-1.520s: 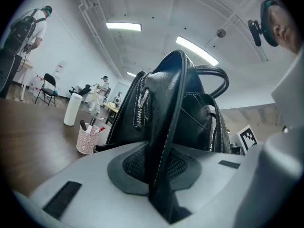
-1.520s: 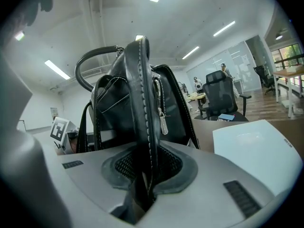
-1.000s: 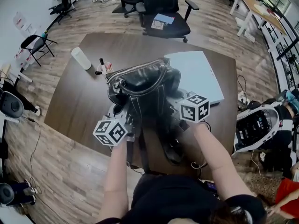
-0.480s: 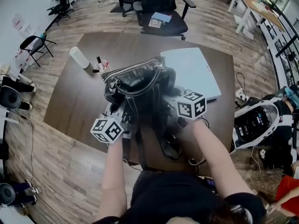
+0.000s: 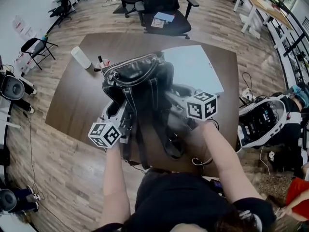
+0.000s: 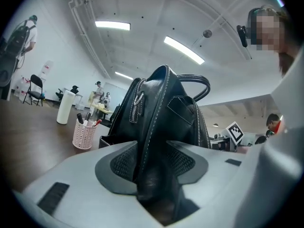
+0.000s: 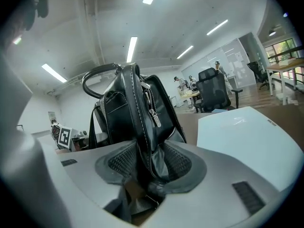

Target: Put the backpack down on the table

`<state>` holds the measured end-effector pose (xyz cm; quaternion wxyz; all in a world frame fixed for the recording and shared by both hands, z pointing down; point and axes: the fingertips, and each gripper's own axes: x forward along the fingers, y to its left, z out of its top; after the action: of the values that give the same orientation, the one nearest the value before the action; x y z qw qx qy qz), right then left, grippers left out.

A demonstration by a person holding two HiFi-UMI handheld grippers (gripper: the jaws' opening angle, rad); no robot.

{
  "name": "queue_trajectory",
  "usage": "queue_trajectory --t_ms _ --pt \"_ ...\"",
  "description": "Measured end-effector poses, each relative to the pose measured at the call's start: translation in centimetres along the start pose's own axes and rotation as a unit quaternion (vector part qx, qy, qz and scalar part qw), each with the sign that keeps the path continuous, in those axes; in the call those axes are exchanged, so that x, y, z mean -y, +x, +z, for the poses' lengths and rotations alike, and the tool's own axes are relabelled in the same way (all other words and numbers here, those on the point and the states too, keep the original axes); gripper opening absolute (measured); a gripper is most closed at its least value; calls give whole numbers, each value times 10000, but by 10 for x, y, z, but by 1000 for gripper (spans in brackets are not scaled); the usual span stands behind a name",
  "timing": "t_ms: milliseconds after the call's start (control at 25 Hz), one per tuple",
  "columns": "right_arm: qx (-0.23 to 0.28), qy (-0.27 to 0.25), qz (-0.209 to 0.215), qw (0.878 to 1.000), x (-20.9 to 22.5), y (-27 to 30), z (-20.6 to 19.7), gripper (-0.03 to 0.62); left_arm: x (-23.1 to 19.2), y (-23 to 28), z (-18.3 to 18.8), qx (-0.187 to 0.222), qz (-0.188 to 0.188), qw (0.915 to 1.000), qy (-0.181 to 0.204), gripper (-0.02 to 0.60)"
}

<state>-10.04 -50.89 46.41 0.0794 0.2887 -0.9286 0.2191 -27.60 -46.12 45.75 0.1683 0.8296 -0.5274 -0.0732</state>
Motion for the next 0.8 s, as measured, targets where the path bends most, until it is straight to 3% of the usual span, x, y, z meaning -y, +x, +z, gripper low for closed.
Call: queue_trajectory --t_ms 480,800 --pt "387 110 -377 9985 -6 -48 -4 163 9 -52 10 321 714 9969 112 148" --pt "712 74 -547 9959 -23 -75 2 82 33 -84 16 532 1026 9931 196 92"
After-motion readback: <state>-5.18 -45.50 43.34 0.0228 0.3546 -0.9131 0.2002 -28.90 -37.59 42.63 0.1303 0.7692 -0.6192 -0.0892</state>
